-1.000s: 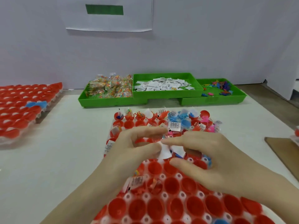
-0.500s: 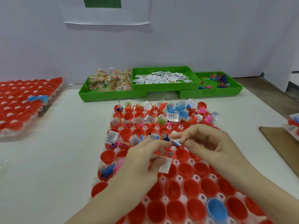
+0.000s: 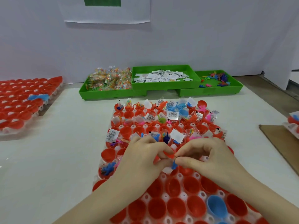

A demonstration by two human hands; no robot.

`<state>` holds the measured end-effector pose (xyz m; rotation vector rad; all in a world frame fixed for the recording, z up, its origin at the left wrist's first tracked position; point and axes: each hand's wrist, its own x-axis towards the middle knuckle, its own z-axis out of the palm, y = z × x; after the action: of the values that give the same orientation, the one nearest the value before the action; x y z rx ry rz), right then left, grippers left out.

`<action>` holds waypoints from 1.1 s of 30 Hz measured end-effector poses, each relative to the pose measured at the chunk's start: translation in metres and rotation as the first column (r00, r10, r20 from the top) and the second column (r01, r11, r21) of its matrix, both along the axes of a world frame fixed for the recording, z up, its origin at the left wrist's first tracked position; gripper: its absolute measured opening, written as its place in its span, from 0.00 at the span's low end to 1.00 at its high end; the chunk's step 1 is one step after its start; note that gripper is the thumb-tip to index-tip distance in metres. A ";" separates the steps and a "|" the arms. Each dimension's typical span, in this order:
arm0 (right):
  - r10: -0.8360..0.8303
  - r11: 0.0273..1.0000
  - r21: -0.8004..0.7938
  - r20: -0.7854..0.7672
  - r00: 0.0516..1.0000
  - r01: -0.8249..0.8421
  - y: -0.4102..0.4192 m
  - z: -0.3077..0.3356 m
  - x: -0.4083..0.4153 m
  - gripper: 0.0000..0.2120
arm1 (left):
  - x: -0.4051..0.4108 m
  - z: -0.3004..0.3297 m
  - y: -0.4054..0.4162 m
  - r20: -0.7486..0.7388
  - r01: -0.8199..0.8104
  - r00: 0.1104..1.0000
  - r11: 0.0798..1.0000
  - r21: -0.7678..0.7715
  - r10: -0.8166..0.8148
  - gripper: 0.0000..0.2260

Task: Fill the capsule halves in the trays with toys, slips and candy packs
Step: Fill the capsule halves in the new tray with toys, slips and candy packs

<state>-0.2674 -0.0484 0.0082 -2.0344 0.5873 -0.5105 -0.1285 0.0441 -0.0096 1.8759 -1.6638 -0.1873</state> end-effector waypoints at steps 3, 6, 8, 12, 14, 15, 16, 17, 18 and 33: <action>-0.057 0.994 -0.098 -0.036 0.998 0.053 0.002 -0.003 0.002 0.09 | 0.003 0.002 -0.001 -0.005 0.028 1.000 0.999 0.033 -0.028 0.08; -0.080 0.989 -0.128 -0.040 0.996 0.075 0.002 -0.006 0.004 0.10 | 0.004 0.004 0.000 0.003 0.050 0.999 0.995 0.081 -0.051 0.12; -0.099 0.984 -0.157 -0.071 0.993 0.087 0.002 -0.007 0.005 0.13 | 0.003 0.003 0.000 0.041 0.060 0.997 0.992 0.113 -0.065 0.14; -0.065 0.975 -0.221 -0.176 0.982 0.025 0.003 -0.008 0.006 0.14 | 0.002 0.000 -0.003 0.117 0.011 0.993 0.996 0.091 -0.022 0.14; -0.027 0.951 -0.307 -0.229 0.973 -0.046 0.004 -0.008 0.006 0.08 | -0.001 0.001 -0.004 0.179 -0.005 0.984 0.995 0.098 -0.012 0.13; 0.002 0.929 -0.356 -0.258 0.966 -0.097 0.004 -0.008 0.006 0.06 | -0.002 0.002 -0.005 0.231 0.003 0.973 0.997 0.080 -0.021 0.13; 0.030 0.905 -0.398 -0.292 0.956 -0.150 0.004 -0.008 0.006 0.07 | -0.002 0.004 -0.005 0.293 0.002 0.956 0.998 0.061 -0.020 0.14; 0.047 0.879 -0.436 -0.321 0.946 -0.192 0.003 -0.008 0.007 0.08 | -0.002 0.005 -0.006 0.321 -0.005 0.947 0.999 0.047 -0.011 0.15; 0.055 0.862 -0.455 -0.357 0.932 -0.225 0.003 -0.006 0.008 0.08 | -0.003 0.006 -0.006 0.335 -0.017 0.942 0.999 0.033 0.005 0.16; 0.003 0.531 -0.722 -0.522 0.853 -0.444 0.006 0.004 0.021 0.14 | 0.035 0.029 0.003 0.086 0.002 0.996 0.994 -0.111 0.007 0.17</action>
<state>-0.2464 -0.0424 0.0125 -3.1711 0.3334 -0.0926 -0.0939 0.0471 0.0192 1.8256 -1.6933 -0.0127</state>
